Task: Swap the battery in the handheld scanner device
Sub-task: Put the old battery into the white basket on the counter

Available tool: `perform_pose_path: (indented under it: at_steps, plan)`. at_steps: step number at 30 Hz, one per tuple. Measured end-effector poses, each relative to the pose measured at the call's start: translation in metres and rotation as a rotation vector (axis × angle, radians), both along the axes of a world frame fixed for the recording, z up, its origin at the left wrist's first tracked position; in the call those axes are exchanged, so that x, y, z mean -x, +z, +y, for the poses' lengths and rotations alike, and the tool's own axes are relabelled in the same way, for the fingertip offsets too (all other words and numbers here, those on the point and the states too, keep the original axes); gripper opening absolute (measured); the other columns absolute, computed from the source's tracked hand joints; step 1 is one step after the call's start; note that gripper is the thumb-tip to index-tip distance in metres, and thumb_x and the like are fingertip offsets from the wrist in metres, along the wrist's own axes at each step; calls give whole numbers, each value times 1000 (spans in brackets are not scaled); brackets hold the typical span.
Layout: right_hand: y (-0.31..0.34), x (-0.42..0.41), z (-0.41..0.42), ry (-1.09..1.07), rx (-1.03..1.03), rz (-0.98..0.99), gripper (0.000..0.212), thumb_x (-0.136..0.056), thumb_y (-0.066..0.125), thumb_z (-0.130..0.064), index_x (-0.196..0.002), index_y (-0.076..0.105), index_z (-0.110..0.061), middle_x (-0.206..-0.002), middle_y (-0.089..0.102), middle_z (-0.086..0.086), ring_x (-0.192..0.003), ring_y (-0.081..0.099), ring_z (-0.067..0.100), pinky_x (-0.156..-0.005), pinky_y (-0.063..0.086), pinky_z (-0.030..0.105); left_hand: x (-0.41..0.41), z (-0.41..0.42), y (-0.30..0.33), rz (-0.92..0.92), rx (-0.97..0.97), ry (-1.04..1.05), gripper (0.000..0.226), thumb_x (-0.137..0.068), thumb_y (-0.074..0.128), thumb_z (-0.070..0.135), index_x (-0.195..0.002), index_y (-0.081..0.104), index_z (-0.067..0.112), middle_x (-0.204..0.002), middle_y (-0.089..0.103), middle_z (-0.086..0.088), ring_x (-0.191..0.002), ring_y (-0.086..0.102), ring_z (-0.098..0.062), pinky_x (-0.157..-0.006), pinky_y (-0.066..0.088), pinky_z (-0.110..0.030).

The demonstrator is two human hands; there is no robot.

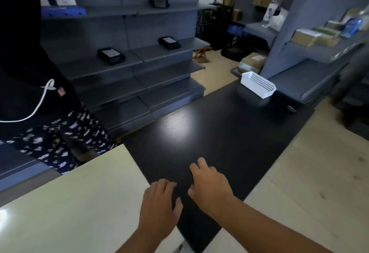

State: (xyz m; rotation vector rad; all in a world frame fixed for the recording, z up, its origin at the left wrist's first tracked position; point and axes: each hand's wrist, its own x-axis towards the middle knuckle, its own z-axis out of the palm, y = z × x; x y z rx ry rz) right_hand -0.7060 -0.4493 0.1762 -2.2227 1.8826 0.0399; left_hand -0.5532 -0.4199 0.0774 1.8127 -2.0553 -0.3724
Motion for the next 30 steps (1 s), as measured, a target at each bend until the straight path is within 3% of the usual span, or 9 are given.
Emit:
perform_pose_path:
  at_steps: [7,11,18,23,30]
  plan:
    - [-10,118,-71,-97,-13,21,33,-93,64,-32,-120,48,-22,-119,45,-2,-96,58,21,-79,57,36,97,-84,7,-23,34,-99,48,-90,53,49,-133,57,30,-125,55,11,-115,51,-8,-104,43,-30]
    - [-21,170,-126,-68,-60,74,31,-93,61,-33,-119,48,-21,-123,45,-2,-99,58,23,-76,54,33,143,-142,0,15,41,-17,49,-90,54,52,-133,58,29,-124,57,10,-114,53,-10,-102,44,-31]
    - [-31,261,-225,6,-121,149,32,-93,58,-37,-119,48,-22,-121,42,-3,-97,57,23,-67,47,32,219,-226,-20,56,-49,110,44,-87,60,48,-123,65,24,-110,61,6,-99,57,-14,-84,51,-32]
    - [-31,329,-277,31,-151,164,30,-94,57,-37,-117,47,-21,-121,41,-1,-95,58,25,-70,54,36,263,-268,-9,14,-61,125,46,-85,54,50,-122,66,25,-107,60,8,-96,56,-14,-84,51,-32]
    - [-36,435,-368,87,-95,147,29,-91,57,-35,-116,50,-21,-120,44,-1,-97,60,25,-71,52,35,363,-354,1,-40,-5,168,43,-84,58,48,-119,67,24,-107,60,6,-96,59,-16,-85,53,-34]
